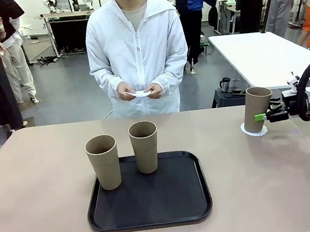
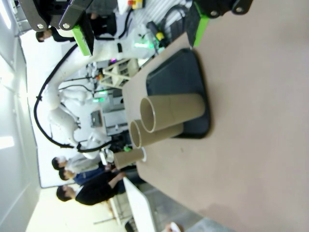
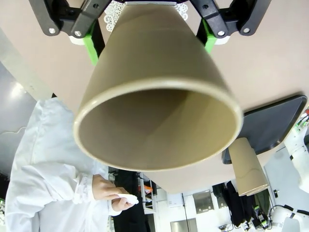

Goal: Place coasters on the table and set cups on them.
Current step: Pick up one Reusable plastic cup and place it on a coaster set by the human.

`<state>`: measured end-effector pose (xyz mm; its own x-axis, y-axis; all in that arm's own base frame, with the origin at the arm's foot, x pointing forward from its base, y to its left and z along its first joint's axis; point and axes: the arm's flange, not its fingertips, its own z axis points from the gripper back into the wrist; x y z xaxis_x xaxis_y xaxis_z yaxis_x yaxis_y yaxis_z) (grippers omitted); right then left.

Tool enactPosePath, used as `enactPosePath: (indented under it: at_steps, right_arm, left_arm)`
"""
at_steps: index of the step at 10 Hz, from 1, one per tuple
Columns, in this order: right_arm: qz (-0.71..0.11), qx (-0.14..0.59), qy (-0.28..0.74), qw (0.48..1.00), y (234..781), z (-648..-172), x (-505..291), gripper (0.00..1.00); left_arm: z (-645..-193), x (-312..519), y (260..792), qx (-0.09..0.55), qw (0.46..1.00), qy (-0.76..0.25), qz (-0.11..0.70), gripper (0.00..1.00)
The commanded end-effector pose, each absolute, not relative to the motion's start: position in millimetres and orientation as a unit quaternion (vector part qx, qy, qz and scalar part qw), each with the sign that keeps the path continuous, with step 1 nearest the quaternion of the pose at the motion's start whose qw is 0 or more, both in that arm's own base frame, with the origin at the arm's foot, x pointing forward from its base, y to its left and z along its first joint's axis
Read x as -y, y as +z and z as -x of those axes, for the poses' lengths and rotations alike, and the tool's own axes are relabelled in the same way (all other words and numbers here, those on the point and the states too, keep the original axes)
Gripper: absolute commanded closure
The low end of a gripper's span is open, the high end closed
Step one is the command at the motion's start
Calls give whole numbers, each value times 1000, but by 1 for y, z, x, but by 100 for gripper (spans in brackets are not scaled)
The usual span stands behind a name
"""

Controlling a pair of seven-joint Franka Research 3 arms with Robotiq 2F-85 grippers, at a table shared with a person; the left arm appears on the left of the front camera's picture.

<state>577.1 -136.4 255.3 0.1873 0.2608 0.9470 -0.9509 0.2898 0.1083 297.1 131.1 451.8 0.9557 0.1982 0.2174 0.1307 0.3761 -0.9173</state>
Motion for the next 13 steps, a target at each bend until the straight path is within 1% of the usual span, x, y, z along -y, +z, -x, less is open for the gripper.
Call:
enactPosePath:
  at_steps: [1, 3, 9, 10, 11, 12, 13]
  right_arm:
    - [-391, 420, 464, 675, 256, -583, 141, 0]
    - [-379, 408, 470, 685, 260, -578, 143, 0]
    - [-308, 348, 467, 752, 279, -558, 160, 0]
    - [-290, 330, 459, 772, 286, -551, 160, 0]
    - [-266, 303, 437, 804, 298, -541, 157, 0]
    - [-233, 273, 397, 845, 315, -527, 149, 0]
    - [-180, 244, 338, 891, 340, -511, 140, 0]
  left_arm:
    - [-296, -132, 452, 154, 811, 17, 564, 0]
    - [-296, -132, 452, 154, 811, 17, 564, 0]
    - [-296, -132, 452, 154, 811, 17, 564, 0]
    - [-296, -132, 452, 154, 811, 17, 564, 0]
    - [-296, -132, 452, 154, 811, 17, 564, 0]
    - [-296, -132, 452, 154, 811, 17, 564, 0]
    - [-296, -132, 452, 154, 811, 17, 564, 0]
